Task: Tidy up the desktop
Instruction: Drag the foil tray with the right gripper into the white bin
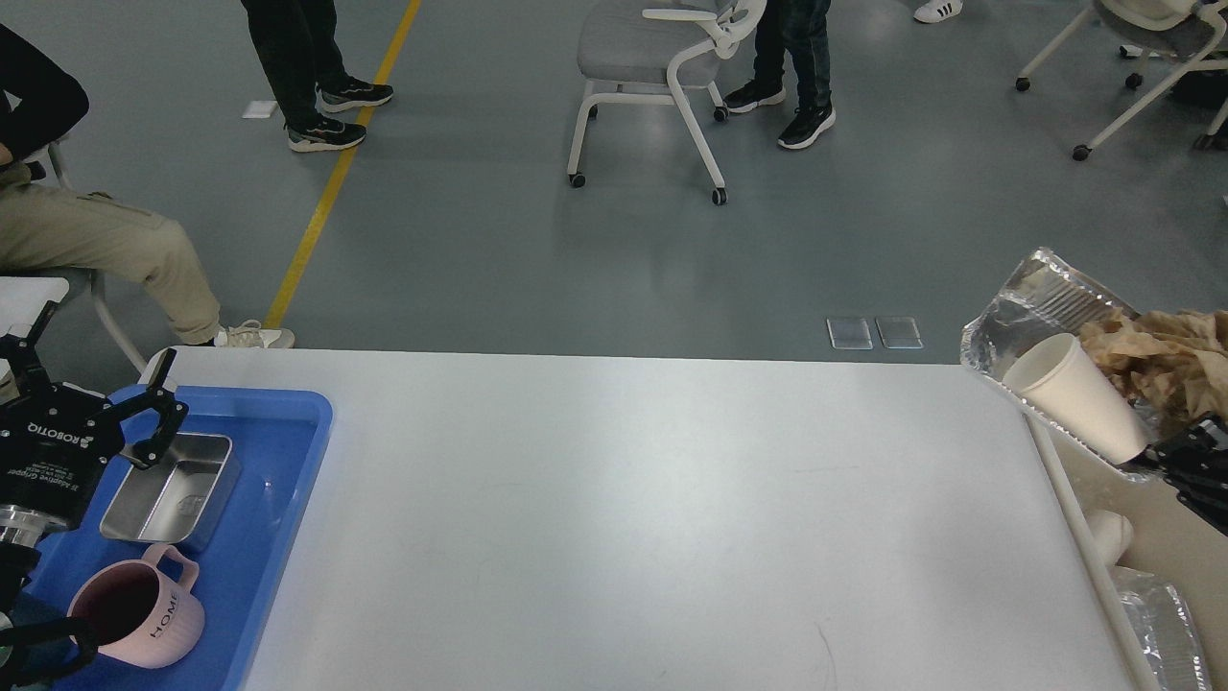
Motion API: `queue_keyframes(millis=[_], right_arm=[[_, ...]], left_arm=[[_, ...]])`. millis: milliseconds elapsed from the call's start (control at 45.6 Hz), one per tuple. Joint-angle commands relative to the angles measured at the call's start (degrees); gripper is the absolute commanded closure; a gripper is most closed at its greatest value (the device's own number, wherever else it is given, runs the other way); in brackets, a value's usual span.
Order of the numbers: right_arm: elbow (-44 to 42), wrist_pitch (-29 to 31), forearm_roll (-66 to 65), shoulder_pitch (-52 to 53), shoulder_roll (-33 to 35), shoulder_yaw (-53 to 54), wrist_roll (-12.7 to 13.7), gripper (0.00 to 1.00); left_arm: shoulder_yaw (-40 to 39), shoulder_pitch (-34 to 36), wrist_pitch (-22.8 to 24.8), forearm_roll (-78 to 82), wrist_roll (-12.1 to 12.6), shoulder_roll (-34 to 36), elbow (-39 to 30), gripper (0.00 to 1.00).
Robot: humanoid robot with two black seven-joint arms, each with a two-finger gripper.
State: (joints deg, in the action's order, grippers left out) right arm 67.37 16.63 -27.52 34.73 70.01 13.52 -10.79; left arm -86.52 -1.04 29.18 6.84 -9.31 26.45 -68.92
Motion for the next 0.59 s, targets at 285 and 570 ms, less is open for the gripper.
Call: queue_keyframes(millis=[285, 570], right_arm=[[-15.3, 0.0, 12.0, -8.6, -3.8, -0.1, 0.0, 1.00], [-25.0, 0.1, 16.9, -13.4, -8.8, 0.1, 0.0, 1.00]], left_arm=[[-0.1, -1.2, 0.1, 0.0, 0.0, 0.1, -0.2, 0.03], [-0.1, -1.8, 0.2, 0.0, -0.1, 0.1, -0.2, 0.03]])
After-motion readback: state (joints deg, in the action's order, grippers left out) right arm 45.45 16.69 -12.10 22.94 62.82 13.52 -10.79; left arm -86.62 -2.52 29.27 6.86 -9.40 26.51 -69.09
